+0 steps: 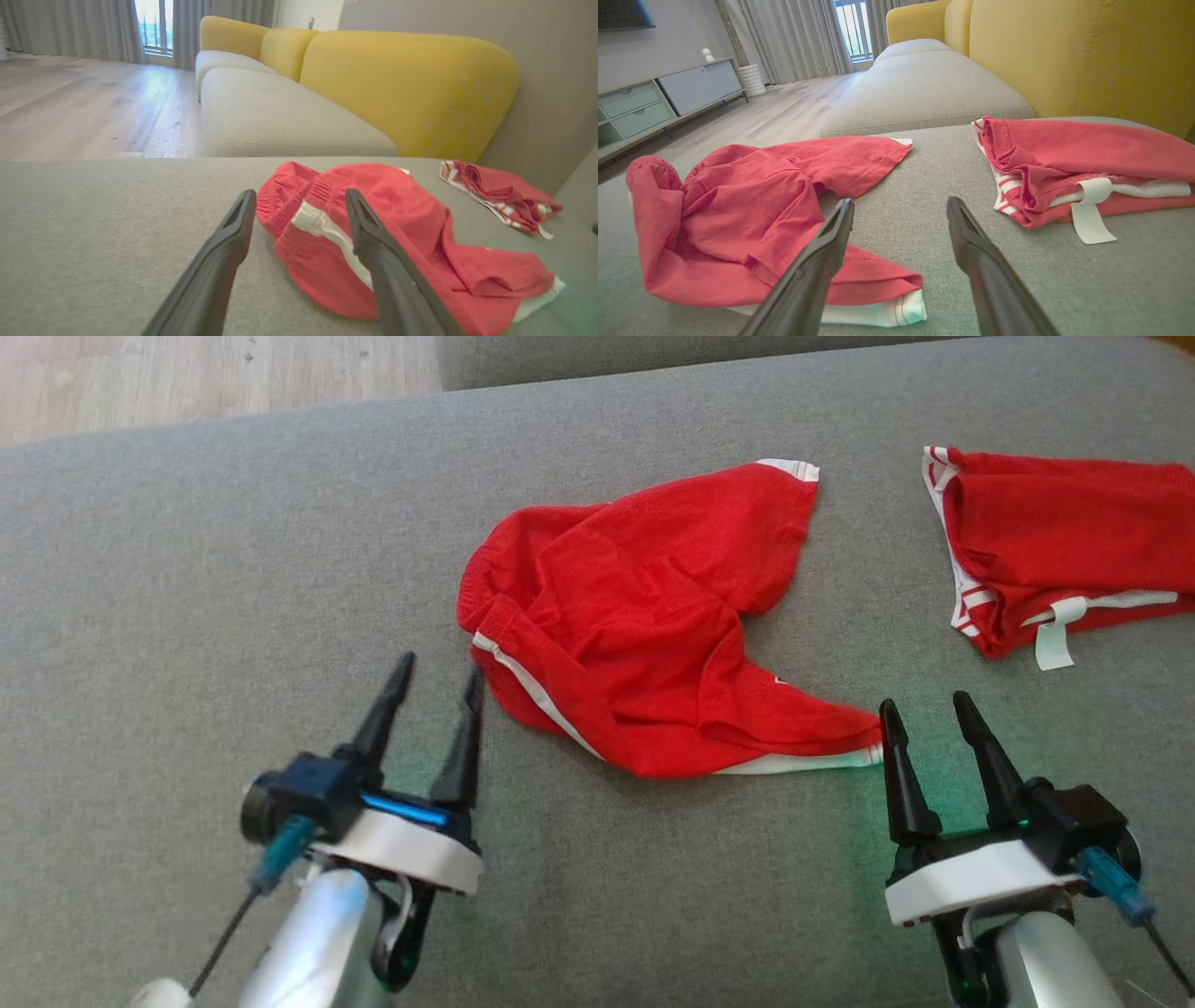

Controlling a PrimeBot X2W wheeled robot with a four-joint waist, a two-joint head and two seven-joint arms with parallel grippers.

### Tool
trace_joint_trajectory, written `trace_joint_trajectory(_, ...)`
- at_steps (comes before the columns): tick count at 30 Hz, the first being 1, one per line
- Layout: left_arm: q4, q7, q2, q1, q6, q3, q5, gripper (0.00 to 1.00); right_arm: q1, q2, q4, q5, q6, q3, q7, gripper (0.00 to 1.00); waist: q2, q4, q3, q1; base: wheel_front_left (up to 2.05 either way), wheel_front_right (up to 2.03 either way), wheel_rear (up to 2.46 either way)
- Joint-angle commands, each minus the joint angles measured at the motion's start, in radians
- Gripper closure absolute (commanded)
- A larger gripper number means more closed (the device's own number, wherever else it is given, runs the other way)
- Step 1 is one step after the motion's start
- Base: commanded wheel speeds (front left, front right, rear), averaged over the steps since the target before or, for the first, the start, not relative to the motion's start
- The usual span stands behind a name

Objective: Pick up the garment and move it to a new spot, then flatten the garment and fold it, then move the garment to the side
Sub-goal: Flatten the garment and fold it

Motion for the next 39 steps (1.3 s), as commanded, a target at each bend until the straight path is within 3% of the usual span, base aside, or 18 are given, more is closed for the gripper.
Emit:
trace_joint_trajectory(1,-0.013,0.007,0.029,-0.053,-0.005,-0.006,0.000,0.00,-0.032,0.000,-0.039,-0.005,0.007,0.023,0.005,0.00,-0.0001,0.000,0.005,0.0001,0.00,0.00,0.00)
trace_joint_trajectory(7,0.041,0.079,0.081,-0.141,-0.006,-0.123,-0.038,0.00,-0.035,0.001,-0.044,0.033,0.007,0.005,0.019,0.00,-0.0001,-0.006,0.033,0.0001,0.00,0.00,0.00)
trace_joint_trajectory(26,0.152,0.111,0.163,-0.292,-0.006,-0.237,-0.117,0.00,-0.057,0.001,-0.021,0.019,0.007,0.014,0.005,0.00,-0.0001,-0.036,0.073,0.0001,0.00,0.00,0.00)
trace_joint_trajectory(27,0.154,0.110,0.165,-0.295,-0.006,-0.242,-0.122,0.24,-0.058,0.001,-0.019,0.018,0.007,0.013,0.005,0.00,-0.0001,-0.035,0.073,0.0001,0.00,0.00,0.00)
trace_joint_trajectory(28,0.155,0.108,0.166,-0.297,-0.006,-0.249,-0.127,0.75,-0.058,0.001,-0.016,0.017,0.007,0.013,0.005,0.00,-0.0001,-0.034,0.073,0.0001,0.00,0.00,0.00)
trace_joint_trajectory(29,0.155,0.105,0.168,-0.300,-0.006,-0.256,-0.132,1.00,-0.058,0.001,-0.012,0.016,0.007,0.013,0.007,0.00,-0.0001,-0.033,0.073,0.0001,0.00,0.00,0.00)
trace_joint_trajectory(39,0.124,0.053,0.177,-0.282,0.007,-0.273,-0.159,1.00,-0.042,0.001,0.045,-0.002,0.007,0.018,0.092,0.00,-0.0001,-0.005,0.056,0.0001,0.00,0.00,0.00)
